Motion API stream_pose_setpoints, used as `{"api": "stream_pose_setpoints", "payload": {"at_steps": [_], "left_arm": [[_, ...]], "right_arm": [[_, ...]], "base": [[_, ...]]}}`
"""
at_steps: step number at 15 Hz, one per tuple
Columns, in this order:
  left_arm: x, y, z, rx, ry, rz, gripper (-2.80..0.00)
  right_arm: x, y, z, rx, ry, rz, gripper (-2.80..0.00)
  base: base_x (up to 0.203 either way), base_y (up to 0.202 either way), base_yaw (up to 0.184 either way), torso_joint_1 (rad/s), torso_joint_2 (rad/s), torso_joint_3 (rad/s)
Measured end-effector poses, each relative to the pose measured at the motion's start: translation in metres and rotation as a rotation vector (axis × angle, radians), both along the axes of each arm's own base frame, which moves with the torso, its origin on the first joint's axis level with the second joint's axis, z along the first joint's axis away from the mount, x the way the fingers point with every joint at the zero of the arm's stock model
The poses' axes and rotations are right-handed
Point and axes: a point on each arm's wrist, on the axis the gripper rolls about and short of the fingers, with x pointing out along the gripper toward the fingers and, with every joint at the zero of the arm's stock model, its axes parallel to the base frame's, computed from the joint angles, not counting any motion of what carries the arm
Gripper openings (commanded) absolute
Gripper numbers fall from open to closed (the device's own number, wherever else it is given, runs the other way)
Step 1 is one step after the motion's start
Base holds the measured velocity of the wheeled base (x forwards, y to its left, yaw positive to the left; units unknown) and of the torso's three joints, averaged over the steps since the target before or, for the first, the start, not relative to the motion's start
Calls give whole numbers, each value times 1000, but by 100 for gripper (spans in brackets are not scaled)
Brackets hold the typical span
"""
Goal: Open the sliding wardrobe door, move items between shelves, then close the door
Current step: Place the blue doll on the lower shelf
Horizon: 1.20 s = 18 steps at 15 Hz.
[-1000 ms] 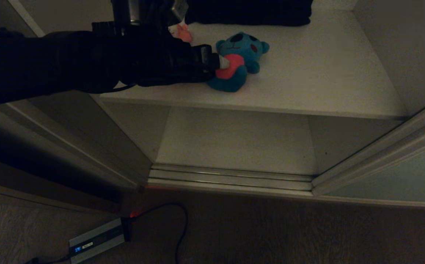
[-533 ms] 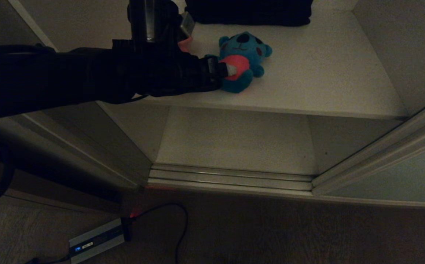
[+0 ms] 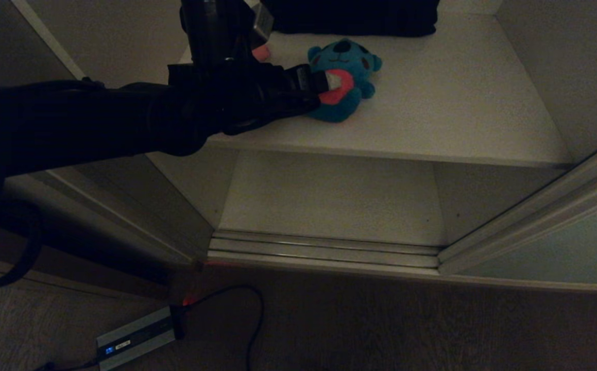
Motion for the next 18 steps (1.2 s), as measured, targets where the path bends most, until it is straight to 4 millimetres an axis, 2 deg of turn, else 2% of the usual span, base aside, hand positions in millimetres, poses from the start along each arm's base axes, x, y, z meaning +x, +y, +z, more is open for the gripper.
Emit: {"api": "stream_pose_setpoints", "payload": {"at_steps": [5,6,7,14,18], "left_arm": [[1,-10,-5,-8,-12,-56,0],[3,-12,-7,-10,-21,-59,-247],[6,-14,-10,-8,-26,-58,-280],[19,-23,-26,-7,-40,-56,-280],[12,-25,-20,-20,-52,-46,-280]], "right_arm": [[0,0,0,1,0,0,-280],[0,0,0,0,0,0,-280],[0,0,0,0,0,0,-280],[0,0,0,0,0,0,-280],[0,0,0,0,0,0,-280]], "base": [[0,0,0,0,0,0],[0,0,0,0,0,0],[0,0,0,0,0,0],[0,0,0,0,0,0],[0,0,0,0,0,0]]}}
